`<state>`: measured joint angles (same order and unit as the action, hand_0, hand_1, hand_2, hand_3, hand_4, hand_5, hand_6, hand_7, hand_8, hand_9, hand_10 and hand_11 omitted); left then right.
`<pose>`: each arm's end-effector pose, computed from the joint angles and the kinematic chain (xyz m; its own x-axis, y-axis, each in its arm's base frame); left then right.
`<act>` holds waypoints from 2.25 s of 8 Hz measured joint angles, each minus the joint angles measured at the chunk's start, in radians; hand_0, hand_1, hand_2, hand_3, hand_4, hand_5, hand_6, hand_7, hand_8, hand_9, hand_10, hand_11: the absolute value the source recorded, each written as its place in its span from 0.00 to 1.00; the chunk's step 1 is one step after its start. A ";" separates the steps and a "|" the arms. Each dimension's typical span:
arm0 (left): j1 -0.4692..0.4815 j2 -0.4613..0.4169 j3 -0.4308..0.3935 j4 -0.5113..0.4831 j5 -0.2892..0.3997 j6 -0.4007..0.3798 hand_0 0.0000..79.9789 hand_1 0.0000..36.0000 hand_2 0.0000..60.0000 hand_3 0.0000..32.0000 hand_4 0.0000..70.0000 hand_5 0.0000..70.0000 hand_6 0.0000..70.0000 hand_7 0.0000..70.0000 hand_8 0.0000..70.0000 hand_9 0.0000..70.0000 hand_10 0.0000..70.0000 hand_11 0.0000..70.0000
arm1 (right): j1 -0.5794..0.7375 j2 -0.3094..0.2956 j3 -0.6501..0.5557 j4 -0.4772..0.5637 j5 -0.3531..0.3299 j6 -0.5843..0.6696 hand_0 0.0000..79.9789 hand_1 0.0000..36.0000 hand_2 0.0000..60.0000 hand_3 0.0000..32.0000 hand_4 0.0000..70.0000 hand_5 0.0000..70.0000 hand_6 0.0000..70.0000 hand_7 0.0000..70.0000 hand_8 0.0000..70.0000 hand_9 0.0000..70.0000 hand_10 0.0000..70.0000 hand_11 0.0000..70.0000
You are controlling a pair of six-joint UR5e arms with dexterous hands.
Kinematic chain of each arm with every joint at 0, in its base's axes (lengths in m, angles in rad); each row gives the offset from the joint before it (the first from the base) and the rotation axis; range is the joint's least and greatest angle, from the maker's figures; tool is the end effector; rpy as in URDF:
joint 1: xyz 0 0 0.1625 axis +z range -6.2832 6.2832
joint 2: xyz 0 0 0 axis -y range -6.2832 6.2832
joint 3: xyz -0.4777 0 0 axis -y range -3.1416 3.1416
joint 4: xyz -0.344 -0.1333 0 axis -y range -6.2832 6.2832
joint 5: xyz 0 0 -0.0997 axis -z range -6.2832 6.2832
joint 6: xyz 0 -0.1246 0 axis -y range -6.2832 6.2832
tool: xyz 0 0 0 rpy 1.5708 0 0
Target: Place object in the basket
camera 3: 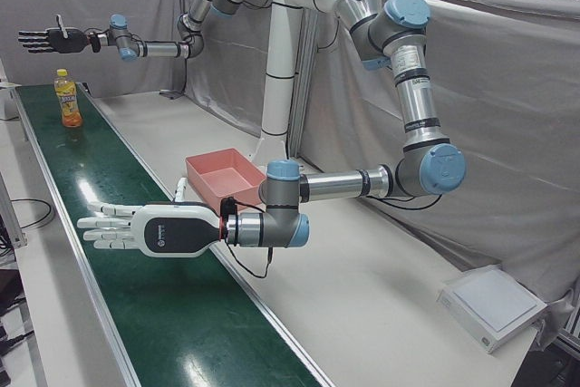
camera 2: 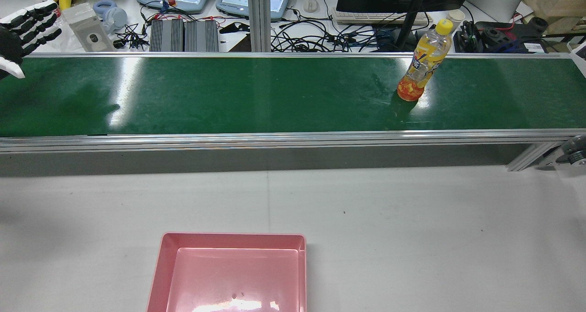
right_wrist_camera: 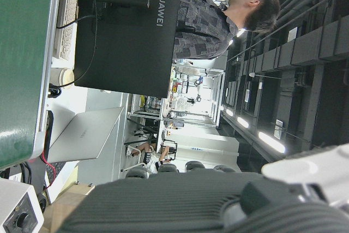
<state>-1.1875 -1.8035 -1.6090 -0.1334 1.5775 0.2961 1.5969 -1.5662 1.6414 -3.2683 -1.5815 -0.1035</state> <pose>0.0998 -0.6017 0.5779 -0.9278 -0.2567 -0.2708 0.1292 0.4597 -0.8786 0.1440 -0.4609 0.7203 -0.9947 -0.0100 0.1026 -0.1020 -0.0528 -0.9934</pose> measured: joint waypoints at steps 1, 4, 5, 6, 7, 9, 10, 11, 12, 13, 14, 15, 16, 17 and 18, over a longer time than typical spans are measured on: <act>0.000 0.000 0.000 0.000 0.000 0.000 0.70 0.23 0.00 0.00 0.13 0.15 0.00 0.00 0.02 0.03 0.05 0.10 | 0.000 0.000 0.000 0.000 0.000 0.000 0.00 0.00 0.00 0.00 0.00 0.00 0.00 0.00 0.00 0.00 0.00 0.00; -0.001 0.000 0.000 0.000 -0.001 0.000 0.70 0.23 0.00 0.00 0.13 0.15 0.00 0.00 0.02 0.03 0.05 0.10 | 0.000 0.000 0.000 0.000 0.000 0.001 0.00 0.00 0.00 0.00 0.00 0.00 0.00 0.00 0.00 0.00 0.00 0.00; -0.001 0.000 0.000 0.000 -0.001 0.000 0.70 0.23 0.00 0.00 0.14 0.16 0.00 0.00 0.03 0.04 0.06 0.11 | 0.000 0.000 0.000 0.000 0.000 0.000 0.00 0.00 0.00 0.00 0.00 0.00 0.00 0.00 0.00 0.00 0.00 0.00; -0.001 0.000 0.000 0.000 -0.001 0.000 0.69 0.24 0.00 0.00 0.13 0.16 0.00 0.00 0.03 0.04 0.06 0.11 | 0.000 0.000 0.000 0.000 0.000 0.000 0.00 0.00 0.00 0.00 0.00 0.00 0.00 0.00 0.00 0.00 0.00 0.00; 0.000 0.000 0.000 0.000 -0.001 0.000 0.70 0.24 0.00 0.00 0.13 0.16 0.00 0.00 0.02 0.03 0.06 0.11 | 0.000 0.000 0.000 0.000 0.000 0.000 0.00 0.00 0.00 0.00 0.00 0.00 0.00 0.00 0.00 0.00 0.00 0.00; 0.000 0.001 0.001 0.000 -0.001 0.000 0.70 0.24 0.00 0.00 0.14 0.16 0.00 0.00 0.03 0.03 0.05 0.10 | 0.000 0.000 0.000 0.000 0.000 0.001 0.00 0.00 0.00 0.00 0.00 0.00 0.00 0.00 0.00 0.00 0.00 0.00; 0.000 0.001 0.001 0.000 -0.001 0.000 0.70 0.24 0.00 0.00 0.14 0.16 0.00 0.00 0.02 0.03 0.05 0.10 | 0.000 0.000 0.000 0.000 0.000 0.000 0.00 0.00 0.00 0.00 0.00 0.00 0.00 0.00 0.00 0.00 0.00 0.00; 0.000 0.001 0.001 0.000 -0.001 0.000 0.69 0.24 0.00 0.00 0.14 0.16 0.00 0.00 0.02 0.03 0.05 0.10 | 0.000 0.000 0.000 0.000 0.000 0.000 0.00 0.00 0.00 0.00 0.00 0.00 0.00 0.00 0.00 0.00 0.00 0.00; 0.000 0.001 0.001 0.001 -0.001 -0.001 0.70 0.24 0.00 0.00 0.13 0.16 0.00 0.00 0.02 0.03 0.05 0.10 | 0.000 0.000 0.000 0.001 0.000 -0.001 0.00 0.00 0.00 0.00 0.00 0.00 0.00 0.00 0.00 0.00 0.00 0.00; 0.000 0.000 0.001 0.001 -0.001 -0.001 0.69 0.24 0.00 0.00 0.14 0.17 0.00 0.00 0.02 0.03 0.06 0.11 | 0.000 0.000 0.000 0.000 0.000 0.000 0.00 0.00 0.00 0.00 0.00 0.00 0.00 0.00 0.00 0.00 0.00 0.00; 0.000 0.000 0.000 0.001 -0.001 0.000 0.69 0.24 0.00 0.00 0.14 0.17 0.00 0.00 0.02 0.03 0.06 0.10 | 0.000 0.000 0.000 0.000 0.000 0.000 0.00 0.00 0.00 0.00 0.00 0.00 0.00 0.00 0.00 0.00 0.00 0.00; 0.000 0.000 0.000 0.001 -0.001 -0.001 0.70 0.23 0.00 0.00 0.14 0.16 0.00 0.00 0.02 0.03 0.06 0.10 | 0.000 0.000 0.000 0.001 0.000 -0.001 0.00 0.00 0.00 0.00 0.00 0.00 0.00 0.00 0.00 0.00 0.00 0.00; 0.000 0.000 0.000 0.002 -0.001 -0.001 0.70 0.23 0.00 0.00 0.14 0.17 0.00 0.00 0.02 0.03 0.05 0.10 | 0.000 0.000 0.000 0.001 0.000 -0.001 0.00 0.00 0.00 0.00 0.00 0.00 0.00 0.00 0.00 0.00 0.00 0.00; 0.000 0.000 0.000 0.002 -0.001 -0.001 0.69 0.23 0.00 0.00 0.14 0.16 0.00 0.00 0.03 0.03 0.05 0.10 | 0.000 0.000 0.000 0.001 0.000 0.000 0.00 0.00 0.00 0.00 0.00 0.00 0.00 0.00 0.00 0.00 0.00 0.00; 0.001 0.000 0.000 0.002 -0.001 -0.001 0.69 0.23 0.00 0.00 0.14 0.17 0.00 0.00 0.02 0.03 0.05 0.10 | 0.000 0.000 0.000 0.001 0.000 0.000 0.00 0.00 0.00 0.00 0.00 0.00 0.00 0.00 0.00 0.00 0.00 0.00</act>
<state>-1.1866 -1.8040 -1.6087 -0.1313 1.5769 0.2951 1.5969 -1.5662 1.6414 -3.2674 -1.5815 -0.1037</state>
